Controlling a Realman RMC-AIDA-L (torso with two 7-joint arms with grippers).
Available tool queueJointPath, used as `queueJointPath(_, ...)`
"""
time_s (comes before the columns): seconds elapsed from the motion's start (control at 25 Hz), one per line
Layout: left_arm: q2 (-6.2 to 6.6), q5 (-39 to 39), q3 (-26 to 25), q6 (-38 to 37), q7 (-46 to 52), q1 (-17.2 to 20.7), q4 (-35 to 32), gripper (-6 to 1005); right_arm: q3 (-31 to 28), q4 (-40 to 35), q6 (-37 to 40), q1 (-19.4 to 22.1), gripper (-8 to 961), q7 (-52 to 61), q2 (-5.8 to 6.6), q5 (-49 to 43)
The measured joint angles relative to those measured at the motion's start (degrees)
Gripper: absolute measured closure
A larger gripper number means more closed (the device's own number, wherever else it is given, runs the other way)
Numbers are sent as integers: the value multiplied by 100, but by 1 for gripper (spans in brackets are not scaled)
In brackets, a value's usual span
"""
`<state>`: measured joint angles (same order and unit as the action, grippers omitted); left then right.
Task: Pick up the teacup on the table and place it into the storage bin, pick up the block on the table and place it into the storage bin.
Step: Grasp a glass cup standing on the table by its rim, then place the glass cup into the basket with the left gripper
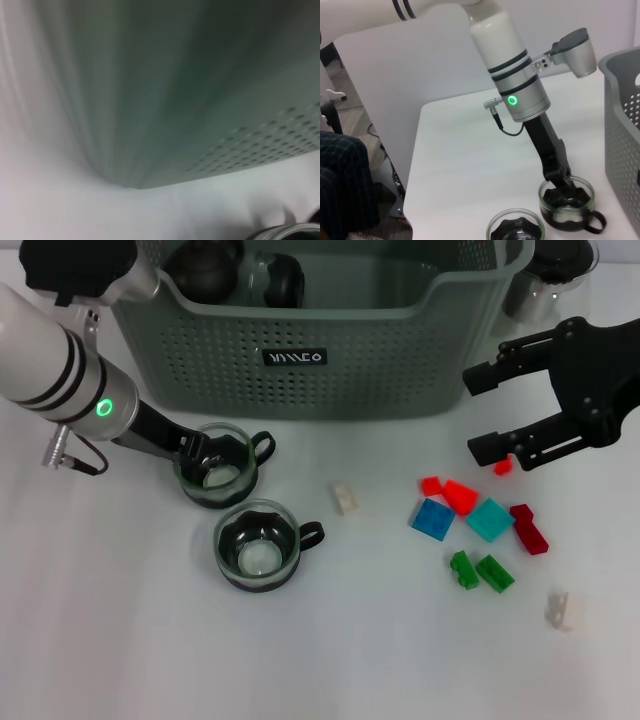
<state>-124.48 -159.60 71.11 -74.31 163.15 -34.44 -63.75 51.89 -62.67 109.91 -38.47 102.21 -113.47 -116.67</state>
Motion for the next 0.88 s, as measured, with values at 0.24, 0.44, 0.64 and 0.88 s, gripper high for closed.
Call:
queueJointPath(0.24, -4, -22, 147, 35, 28, 40, -62, 881, -4, 0, 2, 33, 111, -6, 0, 9)
queueJointPath(0.44, -6, -35, 168, -60, 22, 139, -299, 942, -4, 0, 4, 47, 112, -8, -5, 20)
queueJointPath(0.64, 4, 16, 33, -418, -81, 535, -1017, 941, -4, 0, 5, 49, 111, 2, -7, 22)
queueJointPath(0.88, -24, 933, -756, -1247, -791, 973, -1884, 942, -6, 106, 17, 6, 112, 95, 65, -2)
